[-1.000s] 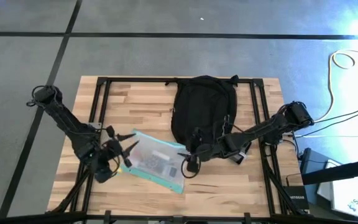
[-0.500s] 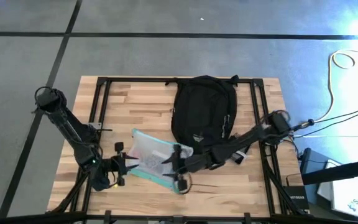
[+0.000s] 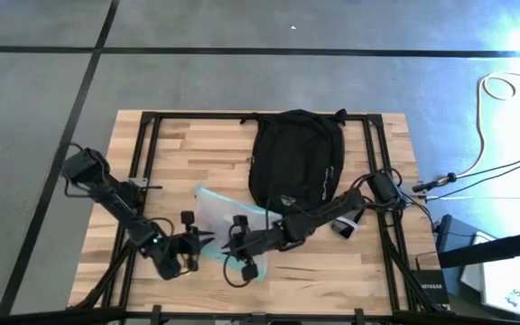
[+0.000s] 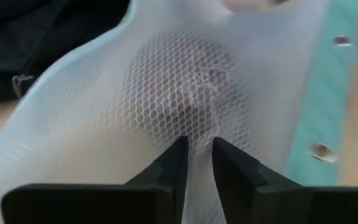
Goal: Unpack backpack
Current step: Put the transparent zipper bag into the black backpack
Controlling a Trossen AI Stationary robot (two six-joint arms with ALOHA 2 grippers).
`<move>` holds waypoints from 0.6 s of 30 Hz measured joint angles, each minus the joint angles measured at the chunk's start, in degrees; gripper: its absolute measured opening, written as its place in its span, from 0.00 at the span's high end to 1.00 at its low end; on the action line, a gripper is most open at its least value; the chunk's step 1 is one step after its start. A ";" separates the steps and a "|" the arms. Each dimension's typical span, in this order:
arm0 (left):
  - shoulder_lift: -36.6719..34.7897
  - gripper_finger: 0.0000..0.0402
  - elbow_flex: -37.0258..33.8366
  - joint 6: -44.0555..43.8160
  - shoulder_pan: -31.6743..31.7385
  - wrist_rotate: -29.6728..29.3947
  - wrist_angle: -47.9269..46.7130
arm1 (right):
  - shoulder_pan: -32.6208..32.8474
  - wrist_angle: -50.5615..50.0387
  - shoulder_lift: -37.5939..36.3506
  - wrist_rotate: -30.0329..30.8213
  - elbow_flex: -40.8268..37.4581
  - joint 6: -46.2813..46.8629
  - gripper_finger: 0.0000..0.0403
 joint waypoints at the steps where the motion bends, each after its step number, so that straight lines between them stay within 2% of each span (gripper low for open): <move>1: 0.51 0.86 0.00 0.00 0.87 0.00 0.74 | -0.36 0.72 0.00 0.00 0.00 0.00 0.92; 4: 1.35 0.87 0.00 -0.13 2.83 0.25 2.26 | -1.80 -0.74 0.79 0.76 0.10 0.00 0.92; 9: 1.35 0.87 -0.02 -0.19 3.89 1.51 2.70 | -4.01 -8.09 2.09 5.67 0.28 3.33 0.93; 18: 1.19 0.87 -0.02 0.23 2.96 2.56 3.58 | -5.18 -8.56 2.69 10.28 0.09 4.39 0.93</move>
